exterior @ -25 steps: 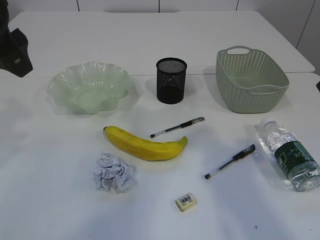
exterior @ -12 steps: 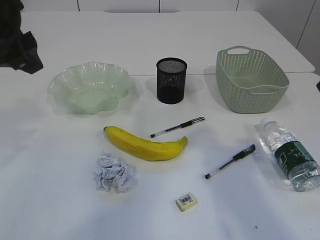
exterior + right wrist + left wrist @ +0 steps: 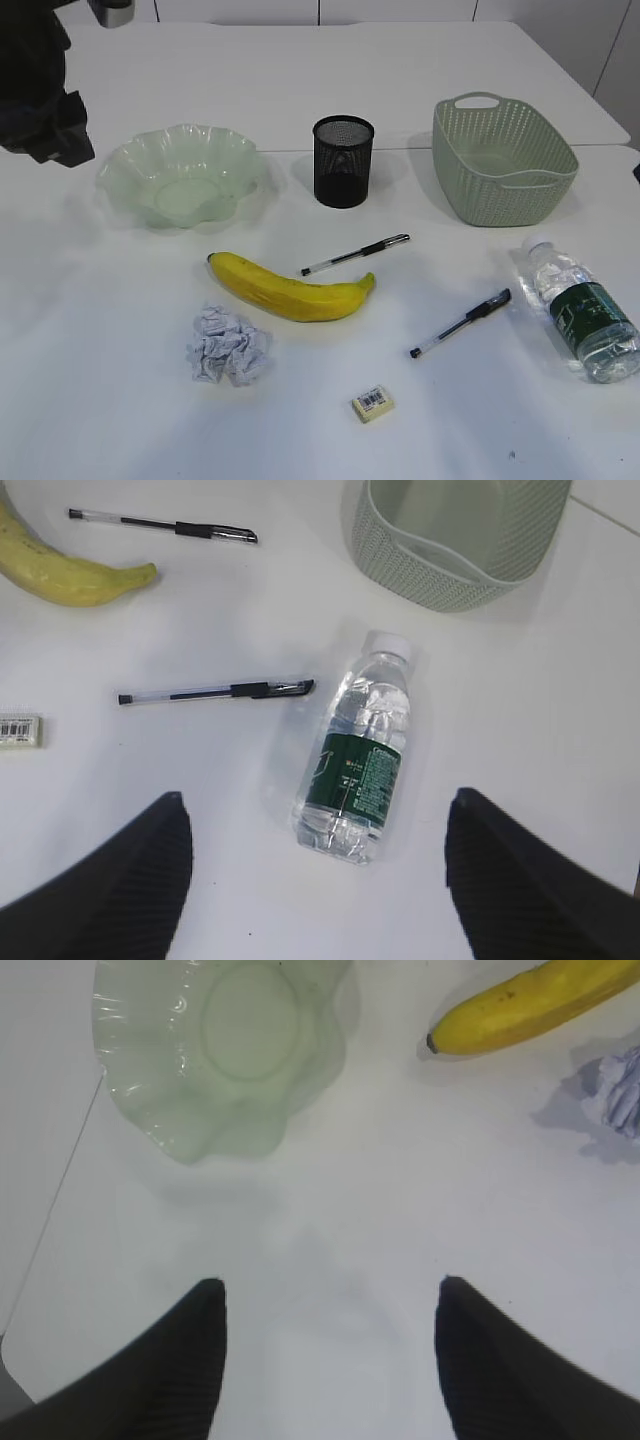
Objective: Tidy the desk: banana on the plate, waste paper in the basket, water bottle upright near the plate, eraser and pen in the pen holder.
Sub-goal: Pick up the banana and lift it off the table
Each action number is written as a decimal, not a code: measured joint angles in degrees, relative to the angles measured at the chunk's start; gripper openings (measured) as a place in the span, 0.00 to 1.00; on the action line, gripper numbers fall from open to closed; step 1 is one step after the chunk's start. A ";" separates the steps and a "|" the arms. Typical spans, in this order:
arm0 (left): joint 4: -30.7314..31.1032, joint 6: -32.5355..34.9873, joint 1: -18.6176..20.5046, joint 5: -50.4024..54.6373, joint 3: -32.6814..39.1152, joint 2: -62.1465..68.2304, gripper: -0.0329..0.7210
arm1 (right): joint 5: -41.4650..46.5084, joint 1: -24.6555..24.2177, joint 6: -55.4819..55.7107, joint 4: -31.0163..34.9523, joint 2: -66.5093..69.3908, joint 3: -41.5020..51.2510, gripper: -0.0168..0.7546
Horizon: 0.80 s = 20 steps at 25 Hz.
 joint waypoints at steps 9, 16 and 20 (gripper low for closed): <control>3.97 0.24 -3.30 -0.58 0.00 4.56 0.66 | 0.10 0.00 0.00 0.00 0.00 0.00 0.78; 5.93 0.34 -5.77 -3.34 0.00 6.45 0.66 | 0.10 0.00 0.00 0.00 0.00 0.00 0.78; 6.15 0.34 -5.76 -4.42 0.00 7.20 0.69 | 0.20 0.00 0.00 0.00 0.00 0.00 0.78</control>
